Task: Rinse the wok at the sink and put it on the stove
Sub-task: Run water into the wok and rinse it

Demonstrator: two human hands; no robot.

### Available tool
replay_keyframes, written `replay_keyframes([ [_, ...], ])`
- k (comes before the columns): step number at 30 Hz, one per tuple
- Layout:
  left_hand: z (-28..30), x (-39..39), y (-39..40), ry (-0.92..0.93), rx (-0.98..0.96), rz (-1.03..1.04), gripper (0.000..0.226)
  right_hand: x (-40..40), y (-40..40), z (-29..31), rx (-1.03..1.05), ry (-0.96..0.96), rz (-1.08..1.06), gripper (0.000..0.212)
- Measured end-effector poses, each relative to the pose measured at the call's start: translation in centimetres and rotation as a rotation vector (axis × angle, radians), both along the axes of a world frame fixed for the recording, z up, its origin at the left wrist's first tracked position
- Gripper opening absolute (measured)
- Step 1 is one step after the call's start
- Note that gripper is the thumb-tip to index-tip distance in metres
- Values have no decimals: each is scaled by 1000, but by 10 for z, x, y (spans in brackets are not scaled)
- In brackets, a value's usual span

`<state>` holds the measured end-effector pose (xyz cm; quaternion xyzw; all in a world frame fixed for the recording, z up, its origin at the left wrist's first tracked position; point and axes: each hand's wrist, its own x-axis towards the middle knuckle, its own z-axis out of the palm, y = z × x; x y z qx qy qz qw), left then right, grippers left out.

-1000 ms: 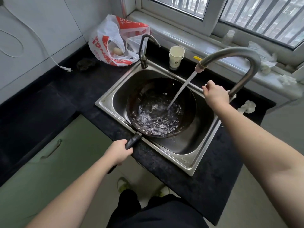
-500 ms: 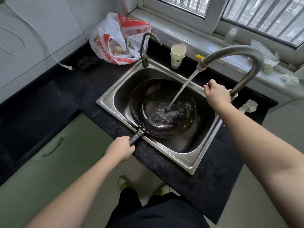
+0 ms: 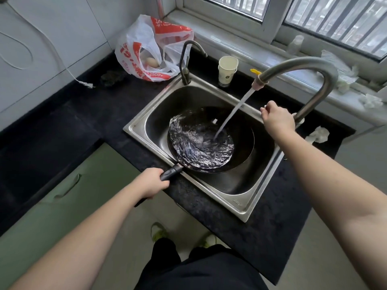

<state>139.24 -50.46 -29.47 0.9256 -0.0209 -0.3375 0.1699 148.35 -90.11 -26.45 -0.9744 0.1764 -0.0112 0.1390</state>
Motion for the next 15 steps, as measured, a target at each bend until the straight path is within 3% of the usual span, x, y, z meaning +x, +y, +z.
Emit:
replay_keyframes([
  [5,-2,-11,-13,-100,124,5,22,-1,0,0,8,1,-13,31],
  [15,-13,-52,-27,-219,150,123,32,-3,1,1,-8,-10,-9,31],
])
